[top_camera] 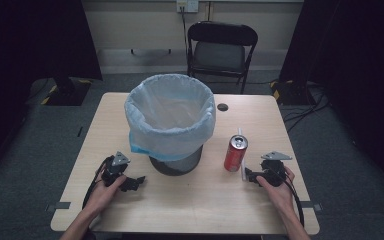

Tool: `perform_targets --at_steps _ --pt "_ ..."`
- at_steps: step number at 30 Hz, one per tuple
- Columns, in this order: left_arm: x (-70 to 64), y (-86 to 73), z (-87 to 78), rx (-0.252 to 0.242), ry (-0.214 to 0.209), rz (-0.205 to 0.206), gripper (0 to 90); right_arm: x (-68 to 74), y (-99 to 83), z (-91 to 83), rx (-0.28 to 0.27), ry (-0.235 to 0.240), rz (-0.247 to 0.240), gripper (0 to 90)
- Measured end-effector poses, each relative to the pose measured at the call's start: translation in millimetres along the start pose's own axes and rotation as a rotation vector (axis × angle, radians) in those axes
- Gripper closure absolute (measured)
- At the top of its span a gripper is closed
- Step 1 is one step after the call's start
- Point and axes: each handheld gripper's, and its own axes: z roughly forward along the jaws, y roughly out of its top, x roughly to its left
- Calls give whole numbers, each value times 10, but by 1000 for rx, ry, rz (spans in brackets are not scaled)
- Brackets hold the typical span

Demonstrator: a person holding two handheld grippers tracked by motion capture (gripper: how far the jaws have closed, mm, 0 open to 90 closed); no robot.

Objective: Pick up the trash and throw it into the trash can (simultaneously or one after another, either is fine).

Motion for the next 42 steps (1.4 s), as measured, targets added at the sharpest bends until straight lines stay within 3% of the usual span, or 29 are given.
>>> perform_targets --at_steps 11,15,21,29,33,42 --pt "0 0 0 -1 0 0 0 8 -2 -3 2 -8 9 131" --pt "-2 0 1 -1 0 -2 0 -12 13 -14 8 2 7 188" --pt "-1 0 1 -1 0 -2 0 -24 40 -87 -23 13 17 197" --pt "-2 0 1 -1 0 -2 0 111 118 -222 -76 96 -16 167" --pt "-1 0 1 -1 0 -2 0 174 139 -233 -77 135 -19 144" --pt "-1 1 0 0 0 -2 0 343 393 -231 -102 217 -80 166"
